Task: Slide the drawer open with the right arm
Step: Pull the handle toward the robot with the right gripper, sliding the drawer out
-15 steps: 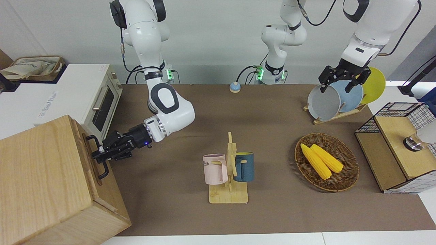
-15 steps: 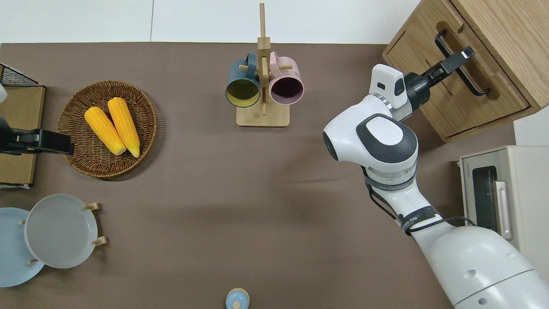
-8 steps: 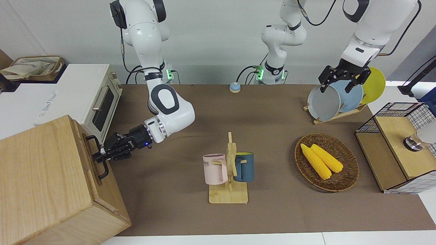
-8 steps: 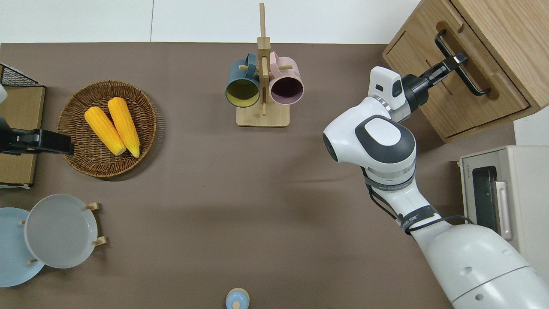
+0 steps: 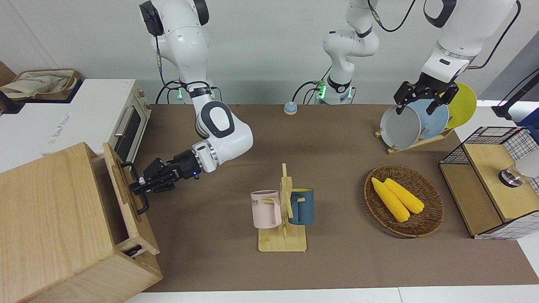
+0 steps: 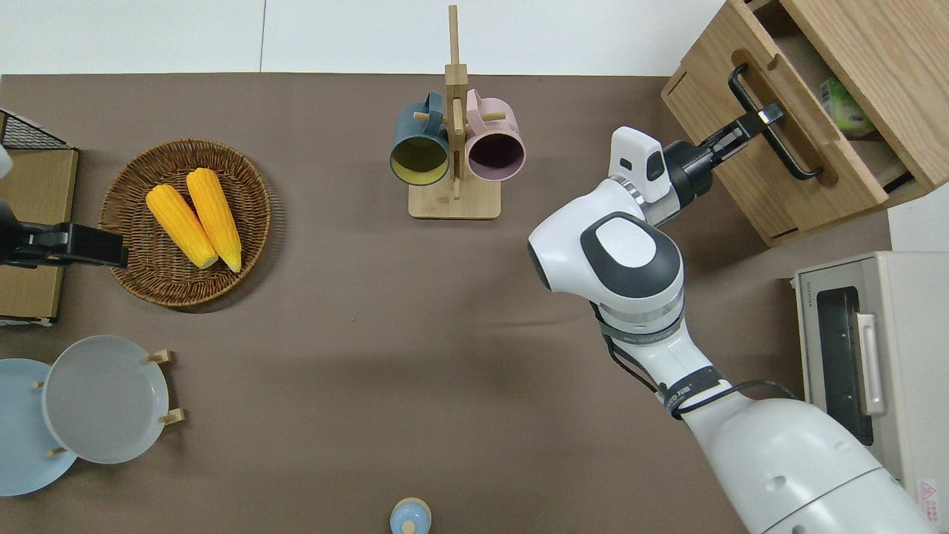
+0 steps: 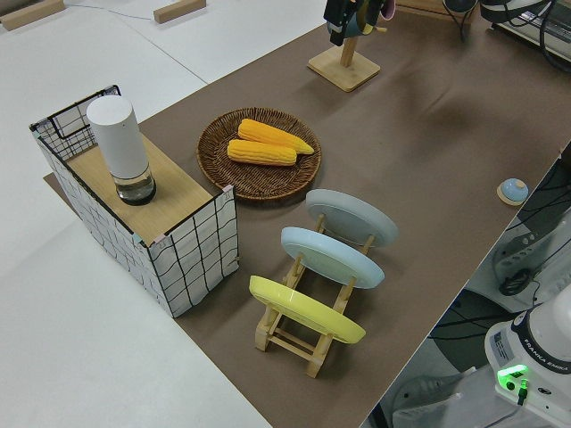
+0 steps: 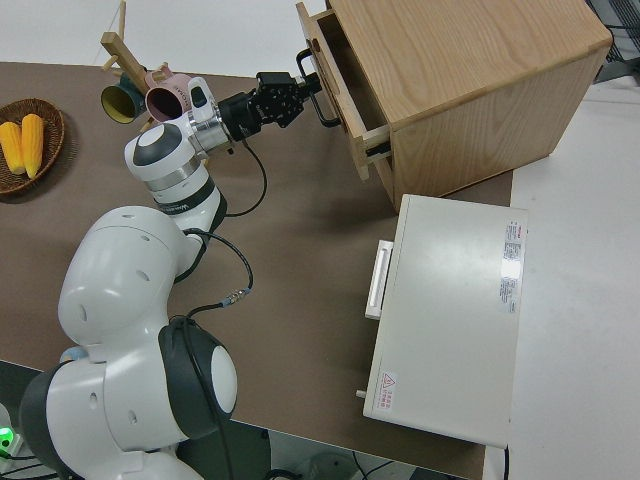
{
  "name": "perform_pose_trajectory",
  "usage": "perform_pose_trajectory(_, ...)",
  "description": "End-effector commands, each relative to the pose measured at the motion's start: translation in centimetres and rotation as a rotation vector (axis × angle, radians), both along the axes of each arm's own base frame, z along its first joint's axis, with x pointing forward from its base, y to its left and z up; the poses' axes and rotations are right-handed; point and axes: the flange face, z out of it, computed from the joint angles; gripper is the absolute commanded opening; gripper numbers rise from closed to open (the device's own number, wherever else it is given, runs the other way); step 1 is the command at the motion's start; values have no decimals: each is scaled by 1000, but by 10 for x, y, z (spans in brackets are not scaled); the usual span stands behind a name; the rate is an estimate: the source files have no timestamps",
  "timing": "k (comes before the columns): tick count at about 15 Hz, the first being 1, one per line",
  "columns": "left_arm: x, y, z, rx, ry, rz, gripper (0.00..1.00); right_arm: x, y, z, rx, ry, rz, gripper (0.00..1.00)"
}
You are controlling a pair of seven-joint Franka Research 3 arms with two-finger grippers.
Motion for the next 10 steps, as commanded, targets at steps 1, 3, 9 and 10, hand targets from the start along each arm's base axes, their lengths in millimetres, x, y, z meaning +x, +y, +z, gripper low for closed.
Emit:
perform_pose_trajectory(1, 4, 0, 3, 17, -8, -6, 998, -11, 29, 11, -21, 23, 20, 0)
perform_pose_trajectory(3, 4, 0, 3, 17, -8, -6, 995, -16, 40, 12, 13, 31, 9, 0)
perform_pose_trajectory(9, 4, 0, 3, 18, -8, -6, 995, -38, 79, 16, 79, 47, -1, 0)
perform_pose_trajectory(10, 4, 0, 3, 17, -8, -6, 998, -42, 85, 16, 79, 48, -7, 0)
